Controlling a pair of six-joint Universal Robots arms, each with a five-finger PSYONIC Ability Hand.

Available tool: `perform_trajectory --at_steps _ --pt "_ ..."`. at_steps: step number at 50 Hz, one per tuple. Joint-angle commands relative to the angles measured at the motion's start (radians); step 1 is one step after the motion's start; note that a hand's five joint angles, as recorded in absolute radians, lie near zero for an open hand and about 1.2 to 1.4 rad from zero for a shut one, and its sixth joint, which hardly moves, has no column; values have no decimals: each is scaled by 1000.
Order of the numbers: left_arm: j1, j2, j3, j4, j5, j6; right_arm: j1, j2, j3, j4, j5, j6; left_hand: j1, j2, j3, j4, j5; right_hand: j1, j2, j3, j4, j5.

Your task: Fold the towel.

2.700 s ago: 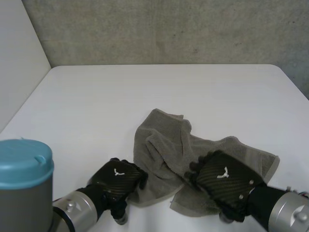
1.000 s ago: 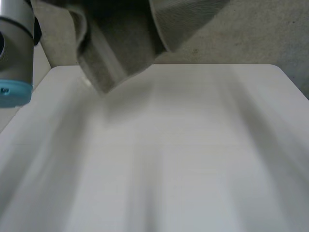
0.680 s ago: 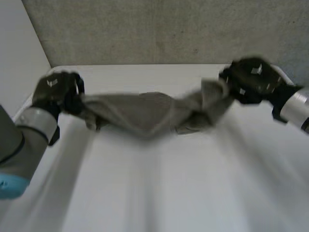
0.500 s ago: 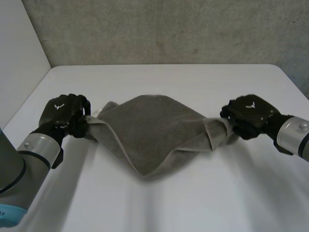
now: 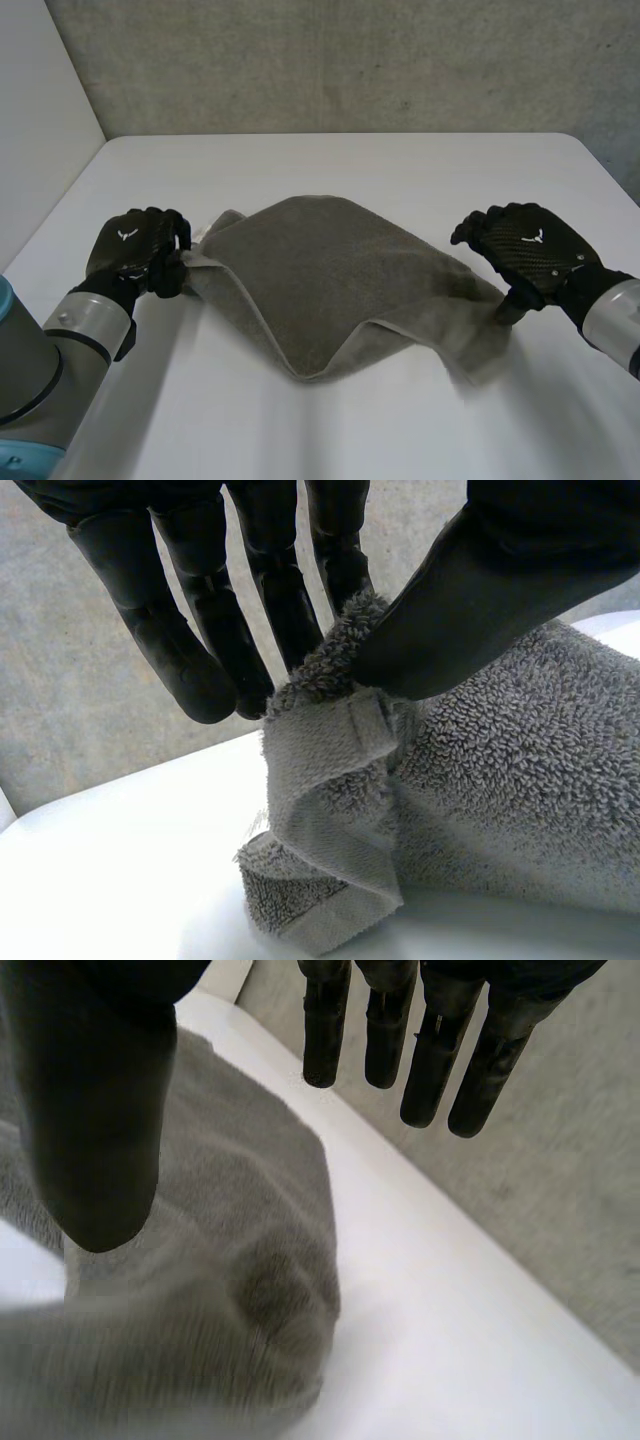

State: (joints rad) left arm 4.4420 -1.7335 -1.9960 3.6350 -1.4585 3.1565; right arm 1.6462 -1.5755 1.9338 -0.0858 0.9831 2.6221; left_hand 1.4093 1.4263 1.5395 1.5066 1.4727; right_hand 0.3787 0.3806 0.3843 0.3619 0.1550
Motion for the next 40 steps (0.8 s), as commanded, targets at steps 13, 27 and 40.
perform_trajectory --at_steps 13,27,40 --pt "-1 -1 -10 13 1 0 322 22 146 -86 315 -287 -13 -30 -143 -110 -251 -50 -52 -56 -33 -1" --pt "-3 -3 -23 14 1 0 368 68 142 35 424 -392 -13 -30 -143 -110 -251 243 241 238 260 292" --pt "-10 -21 -24 27 1 0 359 153 139 26 371 -387 -13 -30 -143 -110 -251 208 206 203 225 257"
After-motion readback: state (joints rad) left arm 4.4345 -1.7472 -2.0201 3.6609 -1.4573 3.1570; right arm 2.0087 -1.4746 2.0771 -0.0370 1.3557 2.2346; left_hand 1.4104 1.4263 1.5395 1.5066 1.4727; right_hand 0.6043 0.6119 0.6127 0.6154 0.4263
